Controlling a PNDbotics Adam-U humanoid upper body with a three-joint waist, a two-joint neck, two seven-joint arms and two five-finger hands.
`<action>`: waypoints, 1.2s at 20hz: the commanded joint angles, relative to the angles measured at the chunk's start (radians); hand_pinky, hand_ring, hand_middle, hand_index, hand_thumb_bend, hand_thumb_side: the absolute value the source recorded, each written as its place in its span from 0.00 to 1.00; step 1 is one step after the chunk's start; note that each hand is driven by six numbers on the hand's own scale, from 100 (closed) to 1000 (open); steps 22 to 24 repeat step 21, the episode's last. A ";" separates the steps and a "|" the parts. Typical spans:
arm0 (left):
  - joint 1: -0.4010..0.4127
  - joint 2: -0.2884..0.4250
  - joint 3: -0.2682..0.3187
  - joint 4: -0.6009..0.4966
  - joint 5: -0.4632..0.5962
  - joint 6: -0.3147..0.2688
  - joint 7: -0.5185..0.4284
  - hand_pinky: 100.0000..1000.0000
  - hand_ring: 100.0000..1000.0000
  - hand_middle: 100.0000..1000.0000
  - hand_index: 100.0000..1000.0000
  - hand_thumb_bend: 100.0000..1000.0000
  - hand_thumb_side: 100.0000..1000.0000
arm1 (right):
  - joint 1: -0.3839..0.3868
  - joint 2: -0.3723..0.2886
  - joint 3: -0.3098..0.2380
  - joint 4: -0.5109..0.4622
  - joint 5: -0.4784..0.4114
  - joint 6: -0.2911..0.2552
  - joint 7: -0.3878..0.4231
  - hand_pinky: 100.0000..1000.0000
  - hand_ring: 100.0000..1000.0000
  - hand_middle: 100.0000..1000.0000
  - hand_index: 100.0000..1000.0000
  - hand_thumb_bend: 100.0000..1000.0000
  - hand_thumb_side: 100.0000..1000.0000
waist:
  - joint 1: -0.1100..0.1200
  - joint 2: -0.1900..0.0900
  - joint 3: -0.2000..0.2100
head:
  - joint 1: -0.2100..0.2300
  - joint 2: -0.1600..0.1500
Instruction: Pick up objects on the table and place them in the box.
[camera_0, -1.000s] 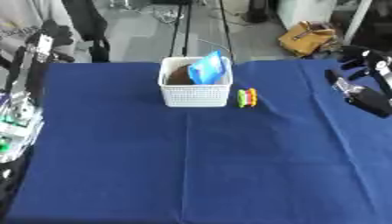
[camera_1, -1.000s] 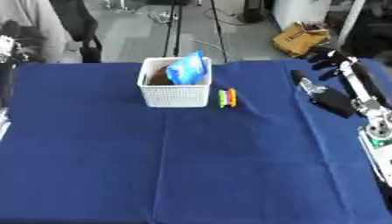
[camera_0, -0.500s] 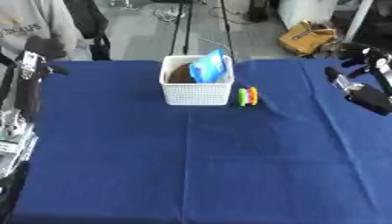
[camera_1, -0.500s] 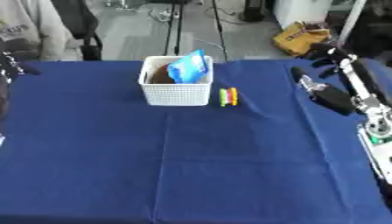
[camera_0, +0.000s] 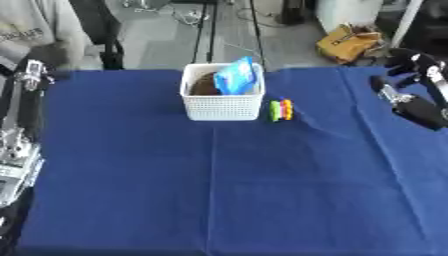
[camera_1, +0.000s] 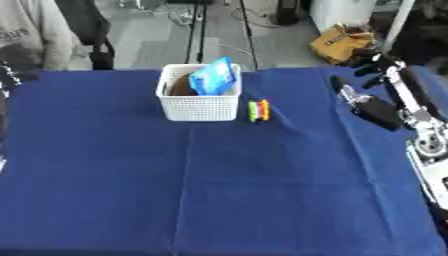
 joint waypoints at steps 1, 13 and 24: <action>-0.011 0.010 0.013 -0.019 -0.008 -0.015 0.044 0.86 0.90 0.82 0.91 0.00 1.00 | -0.019 -0.027 -0.008 -0.008 -0.001 -0.001 -0.005 0.59 0.71 0.71 0.91 0.37 0.63 | -0.001 -0.017 0.001 | -0.002 0.000; -0.006 0.010 0.005 -0.014 0.046 -0.037 -0.097 0.67 0.81 0.74 0.85 0.20 1.00 | -0.019 -0.028 -0.008 -0.008 0.000 -0.001 -0.003 0.59 0.71 0.71 0.91 0.37 0.63 | -0.003 -0.019 0.004 | -0.003 0.002; -0.004 0.010 0.007 -0.014 0.052 -0.029 -0.100 0.66 0.80 0.72 0.84 0.20 1.00 | -0.018 -0.028 -0.008 -0.007 0.001 -0.001 -0.001 0.59 0.71 0.71 0.91 0.37 0.62 | -0.003 -0.019 0.003 | -0.001 0.002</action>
